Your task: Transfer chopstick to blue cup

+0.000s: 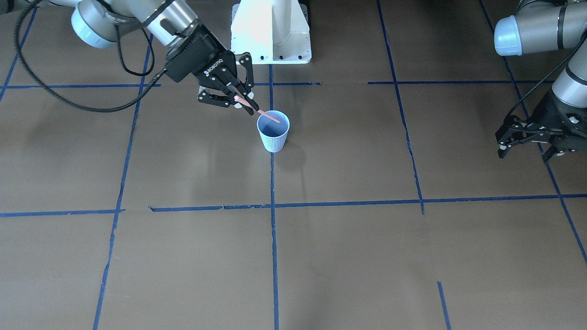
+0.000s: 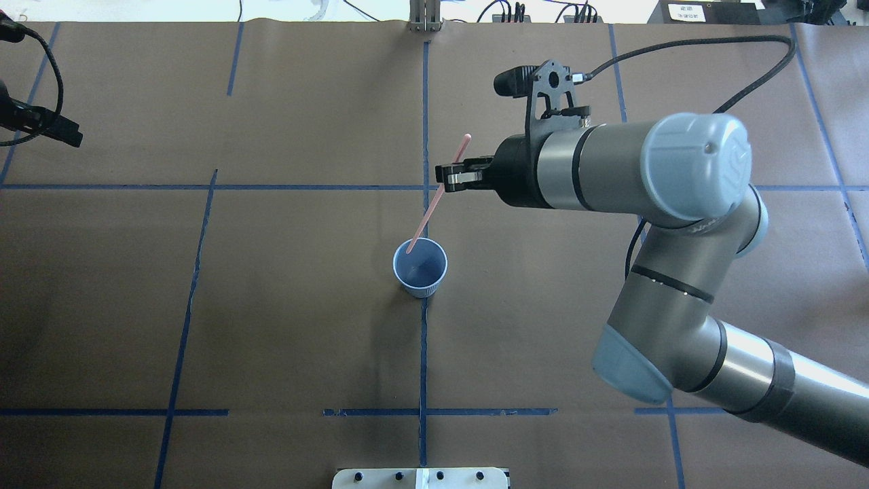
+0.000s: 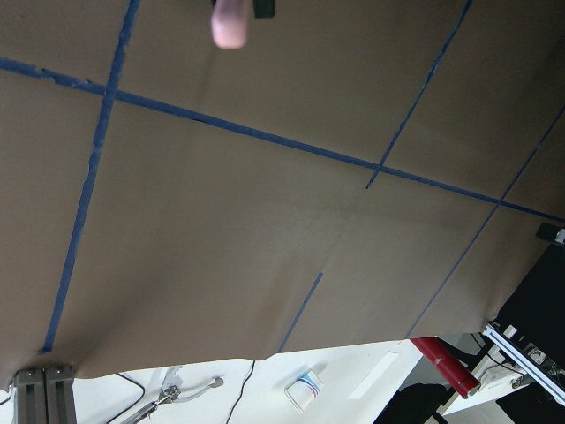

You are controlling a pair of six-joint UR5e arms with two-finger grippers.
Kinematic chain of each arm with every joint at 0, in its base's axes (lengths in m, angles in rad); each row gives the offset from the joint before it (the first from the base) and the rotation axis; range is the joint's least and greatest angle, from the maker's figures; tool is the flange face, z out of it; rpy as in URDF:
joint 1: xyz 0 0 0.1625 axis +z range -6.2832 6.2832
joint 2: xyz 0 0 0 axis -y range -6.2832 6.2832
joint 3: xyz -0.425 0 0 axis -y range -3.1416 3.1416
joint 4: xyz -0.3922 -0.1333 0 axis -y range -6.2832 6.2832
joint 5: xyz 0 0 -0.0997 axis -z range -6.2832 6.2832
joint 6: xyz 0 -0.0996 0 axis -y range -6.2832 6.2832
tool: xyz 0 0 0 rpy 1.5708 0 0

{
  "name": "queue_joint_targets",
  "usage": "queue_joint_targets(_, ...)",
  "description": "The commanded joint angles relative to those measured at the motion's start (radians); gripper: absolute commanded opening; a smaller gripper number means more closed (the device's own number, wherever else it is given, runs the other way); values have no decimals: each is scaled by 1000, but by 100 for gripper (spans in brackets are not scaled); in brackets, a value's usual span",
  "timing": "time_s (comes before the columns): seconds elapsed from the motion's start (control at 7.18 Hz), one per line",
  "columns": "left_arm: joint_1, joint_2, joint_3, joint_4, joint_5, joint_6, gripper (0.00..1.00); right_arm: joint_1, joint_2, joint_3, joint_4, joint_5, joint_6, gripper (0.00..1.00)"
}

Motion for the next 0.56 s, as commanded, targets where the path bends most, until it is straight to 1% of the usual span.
queue_joint_targets(0.0, 2, -1, 0, 1, -1, -1, 100, -72, -6, -18, -1, -94, -15, 1)
queue_joint_targets(0.42, 2, 0, 0, 1, -1, -1, 100, -72, -25, -22, -12, -94, -20, 2)
